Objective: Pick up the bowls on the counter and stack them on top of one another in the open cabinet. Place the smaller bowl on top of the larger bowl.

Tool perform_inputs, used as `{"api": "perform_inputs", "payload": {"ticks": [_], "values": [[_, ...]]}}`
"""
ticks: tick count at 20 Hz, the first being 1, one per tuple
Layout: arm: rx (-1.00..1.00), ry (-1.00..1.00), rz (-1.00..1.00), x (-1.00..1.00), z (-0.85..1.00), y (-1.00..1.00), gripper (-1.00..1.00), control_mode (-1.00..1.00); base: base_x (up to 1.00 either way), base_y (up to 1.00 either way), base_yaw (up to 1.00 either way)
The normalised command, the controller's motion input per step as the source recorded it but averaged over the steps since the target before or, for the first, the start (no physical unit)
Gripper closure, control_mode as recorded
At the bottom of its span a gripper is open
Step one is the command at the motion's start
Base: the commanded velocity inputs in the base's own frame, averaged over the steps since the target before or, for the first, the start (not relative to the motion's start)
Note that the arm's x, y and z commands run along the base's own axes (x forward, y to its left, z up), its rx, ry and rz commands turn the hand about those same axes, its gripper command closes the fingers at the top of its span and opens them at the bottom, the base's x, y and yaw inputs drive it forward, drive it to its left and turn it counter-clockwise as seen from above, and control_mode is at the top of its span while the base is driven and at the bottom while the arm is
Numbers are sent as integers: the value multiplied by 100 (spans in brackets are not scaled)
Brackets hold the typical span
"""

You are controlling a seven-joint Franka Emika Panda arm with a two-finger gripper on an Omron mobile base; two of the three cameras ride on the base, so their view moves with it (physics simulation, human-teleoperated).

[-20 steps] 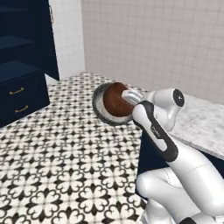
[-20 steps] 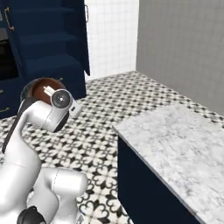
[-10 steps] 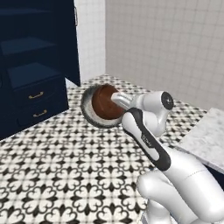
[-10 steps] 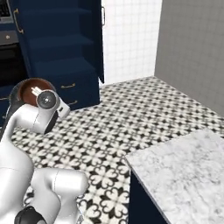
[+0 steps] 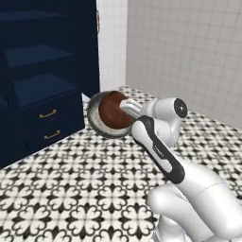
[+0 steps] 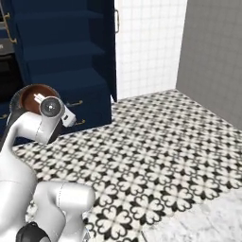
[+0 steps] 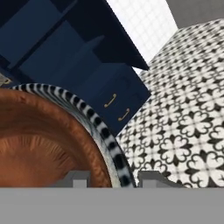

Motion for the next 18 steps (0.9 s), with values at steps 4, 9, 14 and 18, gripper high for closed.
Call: {"api": "perform_inputs", "payload": {"ticks": [4, 9, 14, 18], "values": [[0, 0, 0, 0, 0, 0, 100, 100, 100, 17, 7], [0, 0, 0, 0, 0, 0, 100, 100, 100, 17, 10], [0, 0, 0, 0, 0, 0, 100, 100, 100, 2, 19], [0, 0, 0, 0, 0, 0, 100, 100, 100, 0, 21]]}}
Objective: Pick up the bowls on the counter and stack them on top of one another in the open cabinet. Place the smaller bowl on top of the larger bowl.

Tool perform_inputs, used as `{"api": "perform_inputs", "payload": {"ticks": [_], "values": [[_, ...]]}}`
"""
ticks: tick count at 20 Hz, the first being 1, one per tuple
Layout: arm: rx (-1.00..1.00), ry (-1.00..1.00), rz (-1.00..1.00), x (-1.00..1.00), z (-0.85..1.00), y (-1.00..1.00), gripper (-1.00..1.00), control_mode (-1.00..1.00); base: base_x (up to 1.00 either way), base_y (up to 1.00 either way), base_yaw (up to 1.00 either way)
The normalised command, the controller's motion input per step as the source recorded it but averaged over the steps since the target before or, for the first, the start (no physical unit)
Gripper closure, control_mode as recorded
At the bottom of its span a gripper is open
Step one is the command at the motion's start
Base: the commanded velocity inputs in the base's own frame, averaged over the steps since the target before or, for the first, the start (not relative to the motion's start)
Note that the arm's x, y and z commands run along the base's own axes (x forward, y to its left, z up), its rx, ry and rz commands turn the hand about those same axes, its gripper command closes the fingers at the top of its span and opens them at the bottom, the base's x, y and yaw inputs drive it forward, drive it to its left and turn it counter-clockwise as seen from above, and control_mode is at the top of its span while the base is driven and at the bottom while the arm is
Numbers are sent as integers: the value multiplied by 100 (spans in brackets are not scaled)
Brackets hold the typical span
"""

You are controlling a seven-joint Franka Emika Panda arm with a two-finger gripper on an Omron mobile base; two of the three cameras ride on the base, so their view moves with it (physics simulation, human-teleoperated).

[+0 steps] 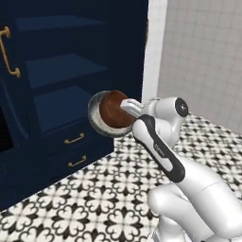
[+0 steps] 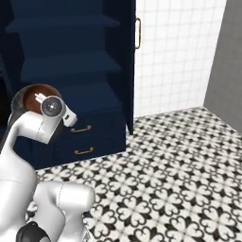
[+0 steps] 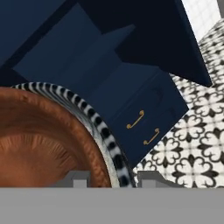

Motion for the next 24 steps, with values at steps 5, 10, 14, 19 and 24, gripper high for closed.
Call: {"api": "perform_inputs", "payload": {"ticks": [5, 10, 14, 19, 24], "values": [[0, 0, 0, 0, 0, 0, 100, 100, 100, 0, 24], [0, 0, 0, 0, 0, 0, 100, 100, 100, -1, 26], [0, 0, 0, 0, 0, 0, 100, 100, 100, -23, 25], [0, 0, 0, 0, 0, 0, 100, 100, 100, -35, 17], [0, 0, 0, 0, 0, 0, 100, 100, 100, -5, 6]]}}
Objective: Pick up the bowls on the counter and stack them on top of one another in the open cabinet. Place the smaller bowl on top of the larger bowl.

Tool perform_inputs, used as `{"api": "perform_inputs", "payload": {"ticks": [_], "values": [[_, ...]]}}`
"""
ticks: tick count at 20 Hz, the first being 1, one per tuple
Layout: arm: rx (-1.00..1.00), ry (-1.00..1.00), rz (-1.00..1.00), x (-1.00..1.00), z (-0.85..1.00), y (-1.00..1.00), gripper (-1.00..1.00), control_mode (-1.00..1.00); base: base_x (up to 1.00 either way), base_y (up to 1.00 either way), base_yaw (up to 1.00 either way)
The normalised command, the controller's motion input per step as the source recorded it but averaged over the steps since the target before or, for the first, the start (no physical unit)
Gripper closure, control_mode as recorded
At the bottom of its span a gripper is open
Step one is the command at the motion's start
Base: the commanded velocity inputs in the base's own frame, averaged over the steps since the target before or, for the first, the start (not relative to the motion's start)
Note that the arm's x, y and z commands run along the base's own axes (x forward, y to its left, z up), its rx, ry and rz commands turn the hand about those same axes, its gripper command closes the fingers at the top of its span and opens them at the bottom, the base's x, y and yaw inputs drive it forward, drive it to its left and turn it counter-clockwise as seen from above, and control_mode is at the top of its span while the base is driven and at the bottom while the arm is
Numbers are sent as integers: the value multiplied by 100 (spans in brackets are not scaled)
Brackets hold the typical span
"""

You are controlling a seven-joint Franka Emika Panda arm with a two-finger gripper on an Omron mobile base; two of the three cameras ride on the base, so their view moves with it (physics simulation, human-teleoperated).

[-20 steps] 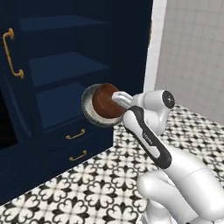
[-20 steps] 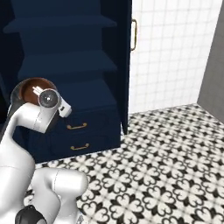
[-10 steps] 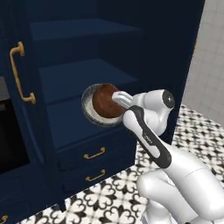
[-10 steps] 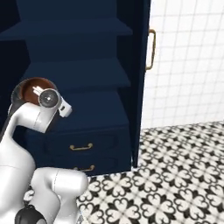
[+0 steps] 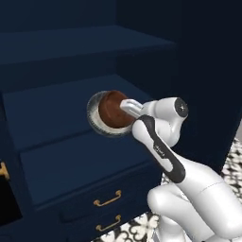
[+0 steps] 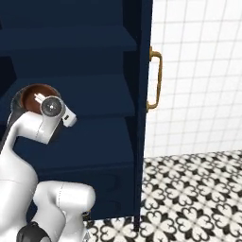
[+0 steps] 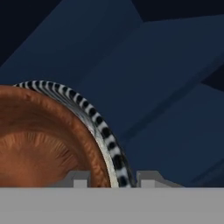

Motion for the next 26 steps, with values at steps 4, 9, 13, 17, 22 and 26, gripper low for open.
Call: {"api": "perform_inputs", "payload": {"ticks": [4, 9, 13, 17, 22, 26], "values": [[0, 0, 0, 0, 0, 0, 100, 100, 91, 12, 0], [0, 3, 0, 18, -12, -3, 100, -100, 43, 7, 0], [0, 17, -5, 60, -51, -2, 100, -100, 0, 0, 0], [-2, 14, -3, 60, -68, 0, 100, -100, 0, 0, 0], [-1, 7, -4, 69, -28, 0, 100, -100, 0, 0, 0], [0, 1, -4, 64, -7, 0, 100, -100, 0, 0, 0]]}}
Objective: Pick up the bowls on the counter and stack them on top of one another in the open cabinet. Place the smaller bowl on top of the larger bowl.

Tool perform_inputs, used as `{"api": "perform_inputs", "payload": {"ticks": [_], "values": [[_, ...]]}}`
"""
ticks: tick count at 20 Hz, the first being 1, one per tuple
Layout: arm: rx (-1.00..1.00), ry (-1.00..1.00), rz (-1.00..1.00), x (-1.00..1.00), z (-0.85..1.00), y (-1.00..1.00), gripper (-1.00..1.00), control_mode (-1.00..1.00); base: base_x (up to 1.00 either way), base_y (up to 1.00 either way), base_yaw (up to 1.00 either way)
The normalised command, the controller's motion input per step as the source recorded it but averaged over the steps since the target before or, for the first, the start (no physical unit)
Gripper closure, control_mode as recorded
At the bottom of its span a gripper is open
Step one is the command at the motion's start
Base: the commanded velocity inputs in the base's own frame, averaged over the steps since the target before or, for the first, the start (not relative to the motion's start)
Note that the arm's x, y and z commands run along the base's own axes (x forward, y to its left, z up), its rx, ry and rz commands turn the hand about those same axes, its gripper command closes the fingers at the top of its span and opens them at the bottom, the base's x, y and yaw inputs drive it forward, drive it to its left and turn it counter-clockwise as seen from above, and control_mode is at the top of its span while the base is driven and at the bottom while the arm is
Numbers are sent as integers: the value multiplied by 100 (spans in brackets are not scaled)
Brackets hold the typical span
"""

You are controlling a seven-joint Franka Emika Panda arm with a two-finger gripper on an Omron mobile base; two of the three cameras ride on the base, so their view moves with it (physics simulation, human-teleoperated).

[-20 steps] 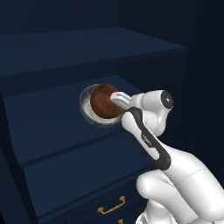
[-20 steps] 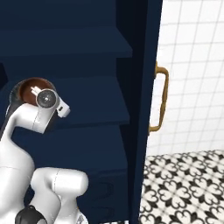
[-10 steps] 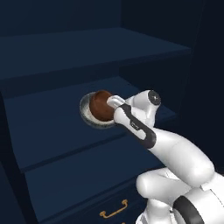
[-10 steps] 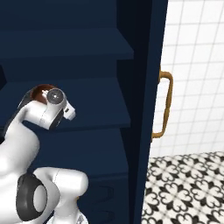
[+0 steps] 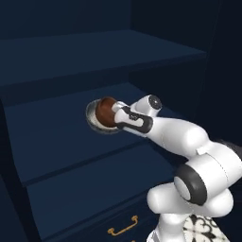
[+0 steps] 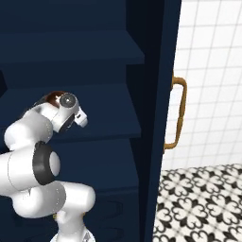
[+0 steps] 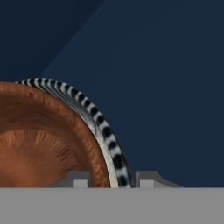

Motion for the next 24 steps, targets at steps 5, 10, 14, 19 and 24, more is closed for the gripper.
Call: {"api": "perform_inputs", "payload": {"ticks": [5, 10, 14, 19, 24], "values": [[0, 0, -5, 64, 0, 13, 100, -100, 0, 0, 0], [0, 0, -4, 30, 0, 10, -100, -100, 0, 0, 0], [1, 0, 0, 3, 16, 0, -100, -100, 0, 0, 0], [7, -7, 0, -10, 60, -11, -100, -100, 0, 0, 0], [9, -6, -1, -85, 60, -45, -100, -100, 0, 0, 0]]}}
